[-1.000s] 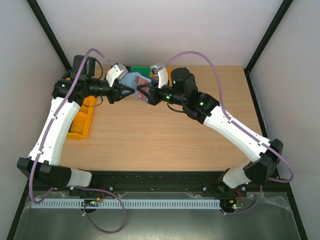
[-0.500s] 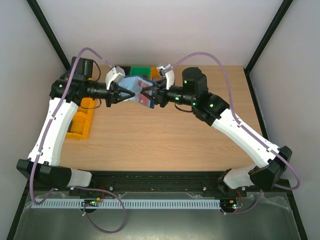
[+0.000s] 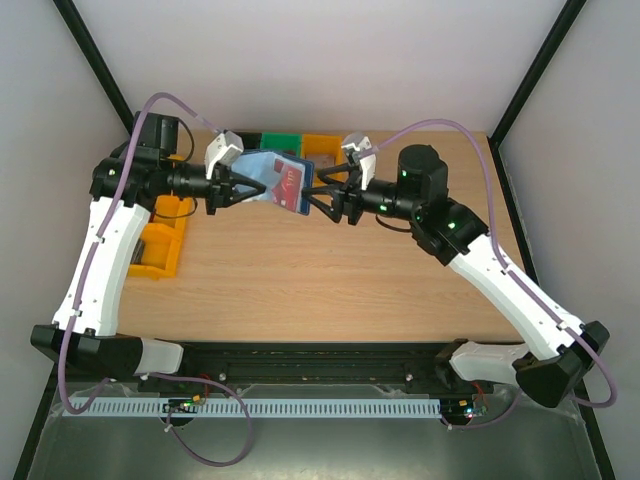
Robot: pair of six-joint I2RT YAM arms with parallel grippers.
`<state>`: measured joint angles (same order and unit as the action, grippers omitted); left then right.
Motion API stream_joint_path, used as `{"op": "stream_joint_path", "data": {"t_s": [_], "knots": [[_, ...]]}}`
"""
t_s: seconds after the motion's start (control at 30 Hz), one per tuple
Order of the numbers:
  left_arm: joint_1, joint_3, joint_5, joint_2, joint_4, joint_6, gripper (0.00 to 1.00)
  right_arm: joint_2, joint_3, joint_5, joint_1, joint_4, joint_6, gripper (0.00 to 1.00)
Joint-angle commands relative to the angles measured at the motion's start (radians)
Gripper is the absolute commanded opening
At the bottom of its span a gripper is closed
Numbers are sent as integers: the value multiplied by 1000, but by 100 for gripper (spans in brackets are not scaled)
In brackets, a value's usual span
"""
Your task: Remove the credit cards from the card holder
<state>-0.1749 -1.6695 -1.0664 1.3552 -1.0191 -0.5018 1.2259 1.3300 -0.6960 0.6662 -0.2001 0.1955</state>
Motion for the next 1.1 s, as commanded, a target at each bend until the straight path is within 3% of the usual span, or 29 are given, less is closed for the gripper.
{"op": "stream_joint_path", "data": {"t_s": [0.0, 1.07], "knots": [[6, -29, -55, -18, -18, -28, 2, -45, -23, -39, -7, 2, -40, 63], [12, 45, -83, -19, -12, -17, 2, -61, -86, -35, -7, 22, -39, 66]]}}
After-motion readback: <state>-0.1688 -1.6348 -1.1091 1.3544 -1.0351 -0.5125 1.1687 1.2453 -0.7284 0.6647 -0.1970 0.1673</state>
